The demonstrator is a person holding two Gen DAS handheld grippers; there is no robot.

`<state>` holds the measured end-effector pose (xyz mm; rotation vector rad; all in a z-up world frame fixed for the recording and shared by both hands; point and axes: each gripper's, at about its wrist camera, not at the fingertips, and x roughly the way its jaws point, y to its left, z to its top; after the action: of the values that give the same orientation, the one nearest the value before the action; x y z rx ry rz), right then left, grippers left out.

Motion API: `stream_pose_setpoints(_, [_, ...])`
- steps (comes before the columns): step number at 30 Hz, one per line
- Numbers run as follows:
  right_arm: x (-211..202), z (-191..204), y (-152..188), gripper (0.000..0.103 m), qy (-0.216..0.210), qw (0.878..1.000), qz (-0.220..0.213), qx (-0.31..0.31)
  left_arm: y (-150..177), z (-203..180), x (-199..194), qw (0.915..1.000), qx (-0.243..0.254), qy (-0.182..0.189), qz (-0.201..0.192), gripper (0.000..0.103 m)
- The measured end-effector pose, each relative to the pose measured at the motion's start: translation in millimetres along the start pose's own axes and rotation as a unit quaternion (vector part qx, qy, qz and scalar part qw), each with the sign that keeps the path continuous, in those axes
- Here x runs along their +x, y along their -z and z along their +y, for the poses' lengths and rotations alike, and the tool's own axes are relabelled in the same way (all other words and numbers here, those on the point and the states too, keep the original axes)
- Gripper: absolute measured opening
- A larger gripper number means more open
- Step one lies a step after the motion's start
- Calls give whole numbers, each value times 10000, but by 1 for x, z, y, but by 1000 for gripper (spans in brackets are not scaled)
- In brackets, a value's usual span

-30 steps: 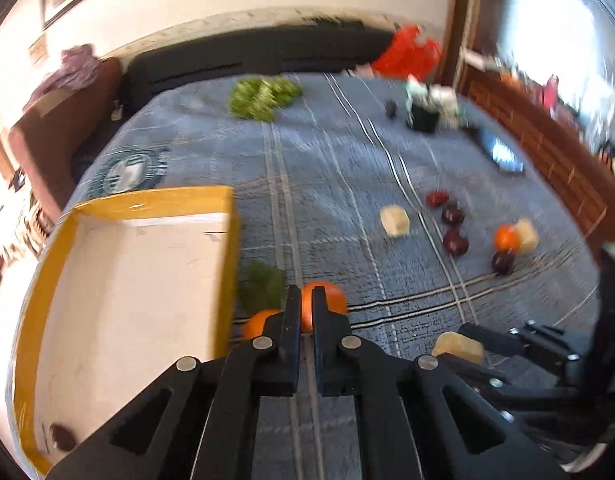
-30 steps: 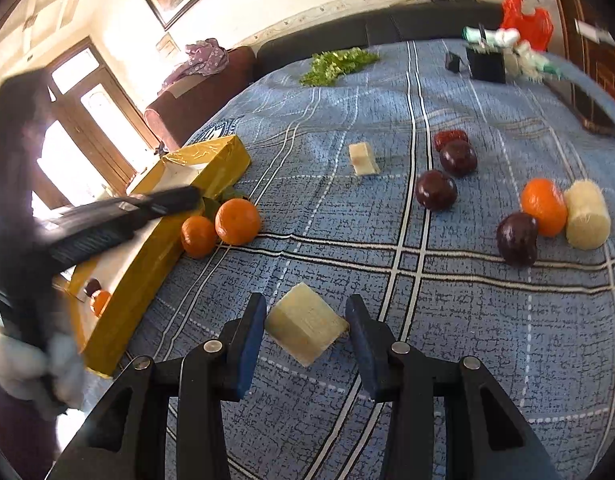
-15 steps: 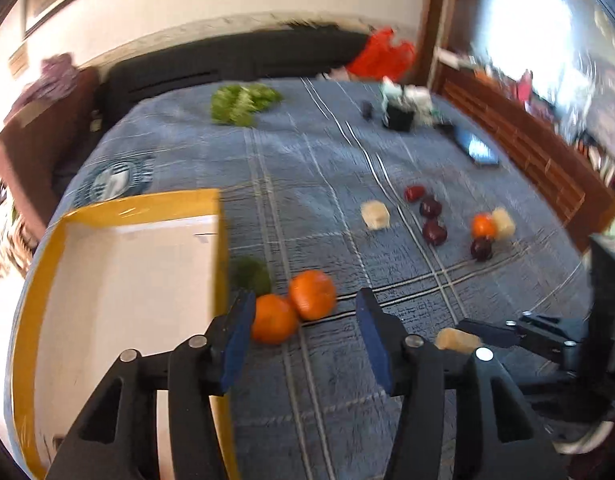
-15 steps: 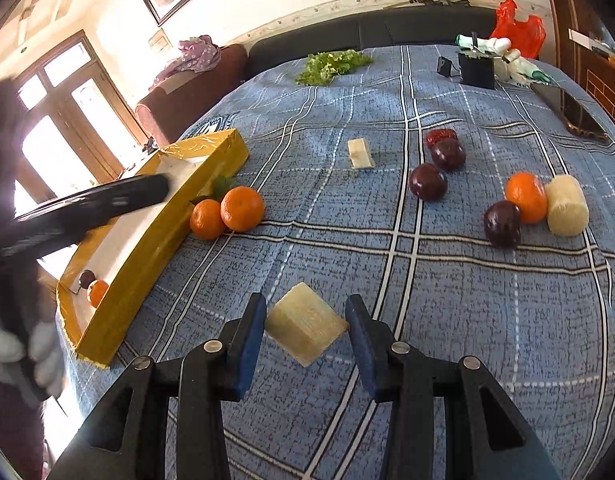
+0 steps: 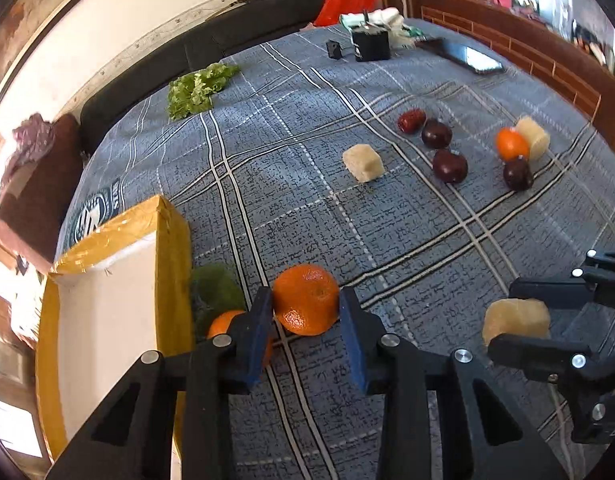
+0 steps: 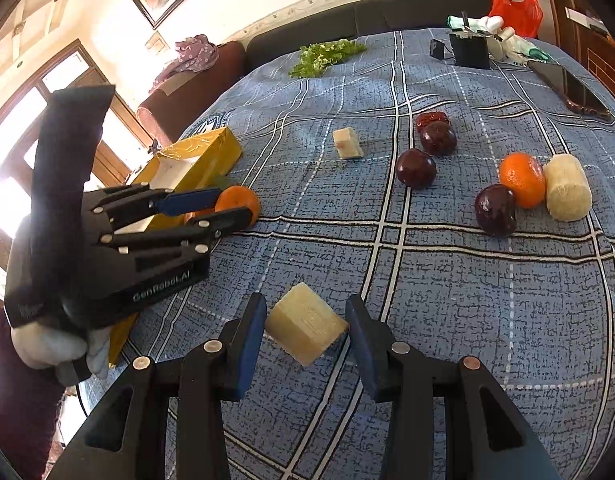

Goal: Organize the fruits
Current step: 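Grasp a mandarin orange with the left gripper while the right gripper holds the cheese block, then carry the orange and cheese block into the tray and open both grippers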

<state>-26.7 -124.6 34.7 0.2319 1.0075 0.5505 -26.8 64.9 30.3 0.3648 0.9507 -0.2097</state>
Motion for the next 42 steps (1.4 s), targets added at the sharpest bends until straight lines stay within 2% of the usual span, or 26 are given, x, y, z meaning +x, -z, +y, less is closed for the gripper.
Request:
stream_pose_setpoints(5, [-12,10,-1,45,20,9999,-107,-92,10,30,-33,9962,-755,269,-340,33])
stream_pose_setpoints(9, [-22,31,-7,45,-26,9993,-219,-288,32,74,-72,9847,-1566,383,-663,33])
stream_pose_setpoints(12, [-24,59,-15,45,-199,9982,-250,-515,59,112,-97,9756,-2058,78,-759,33])
stream_pose_setpoints(15, [-16,91,-21,46,-441,9961,-182,-739,97,151,-110,9650,-2498,-429,-666,33])
stream_pose_setpoints(20, [22,157,-30,46,-806,9903,139,-1119,150,199,-108,9427,-3239,-693,-388,29])
stream_pose_setpoints(22, [43,180,-31,46,-857,9878,340,-1256,164,214,-105,9350,-3464,-679,-351,29])
stream_pose_setpoints(26, [81,216,-27,46,-726,9834,642,-1534,172,228,-94,9295,-3617,-656,-319,29])
stream_pose_setpoints(28, [98,221,-26,46,-651,9829,756,-1548,174,233,-89,9275,-3675,-611,-308,29])
stream_pose_setpoints(32, [120,231,-21,47,-646,9807,974,-1564,184,238,-90,9183,-3916,-359,-467,41])
stream_pose_setpoints(34, [122,231,-21,47,-713,9813,1007,-1479,190,238,-99,9123,-4041,-300,-593,49])
stream_pose_setpoints(37, [117,230,-25,47,-749,9825,907,-1446,193,237,-116,9053,-4162,-300,-800,53])
stream_pose_setpoints(40, [100,223,-29,48,-734,9853,732,-1360,193,230,-134,8971,-4283,-315,-1036,66])
stream_pose_setpoints(42, [87,213,-33,48,-727,9878,604,-1241,191,221,-143,8936,-4330,-278,-1154,67])
